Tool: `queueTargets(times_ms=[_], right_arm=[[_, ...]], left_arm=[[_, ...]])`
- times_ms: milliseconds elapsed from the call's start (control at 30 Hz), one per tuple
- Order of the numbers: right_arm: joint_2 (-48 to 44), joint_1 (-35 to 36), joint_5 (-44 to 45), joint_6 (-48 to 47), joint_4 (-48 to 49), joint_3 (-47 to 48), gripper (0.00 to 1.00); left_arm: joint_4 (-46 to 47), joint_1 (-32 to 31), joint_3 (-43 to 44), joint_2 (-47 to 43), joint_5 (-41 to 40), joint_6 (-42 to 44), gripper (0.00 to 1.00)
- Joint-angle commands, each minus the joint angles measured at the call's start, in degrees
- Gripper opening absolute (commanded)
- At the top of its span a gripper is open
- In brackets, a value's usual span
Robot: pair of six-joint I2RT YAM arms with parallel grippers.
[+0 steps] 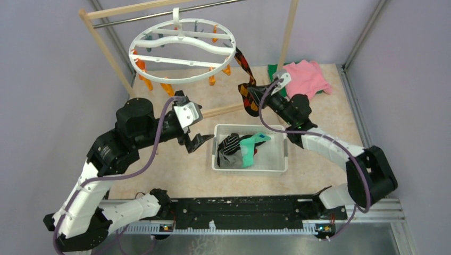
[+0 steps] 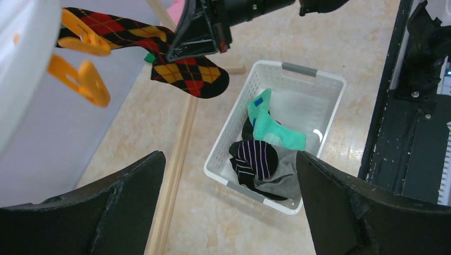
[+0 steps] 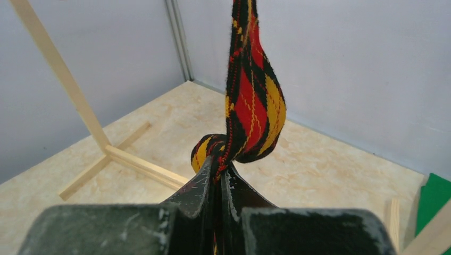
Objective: Remove the socks clipped to the hanger
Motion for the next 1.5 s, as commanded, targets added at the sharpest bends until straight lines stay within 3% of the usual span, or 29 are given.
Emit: queueTargets(times_ms=[0, 133, 300, 500, 867, 1067, 1367, 1467], right_arm=[[-10.79, 1.98, 3.20, -0.18, -0.04, -4.67, 0.00], [-17.73, 6.18, 3.03, 1.39, -4.12, -7.97, 0.00], [-24.01, 18.25, 6.02, -0.12, -11.03, -9.60, 0.00], [-23.82, 29.05, 8.09, -1.00, -14.04, -7.90, 0.00], [-22.85, 30.00, 1.23, 6.63, -6.01, -5.09, 0.00], [-20.20, 30.03, -3.28, 12.52, 0.09, -4.80, 0.00], [-16.16, 30.01, -8.13, 19.44, 4.94, -4.50, 0.00], [-15.75, 30.01, -8.45, 19.97, 5.53, -4.12, 0.02]], left_arm=[[3.82, 0.00, 1.50, 0.53, 1.83, -2.04, 0.99], [4.83, 0.02, -0.32, 0.67, 4.35, -4.46, 0.99], [4.16, 0.07, 0.74, 2.42, 7.76, -5.42, 0.99], [0.71, 0.07, 0.53, 3.57, 11.36, -3.94, 0.99], [-11.62, 0.07, -0.55, 1.79, 16.41, 4.98, 0.99], [-4.17, 0.07, -6.04, -1.48, 12.18, 4.26, 0.98], [2.49, 0.07, -9.83, -4.00, 6.51, 5.40, 0.75], [1.88, 0.07, -10.15, -4.40, 6.22, 6.68, 0.56]])
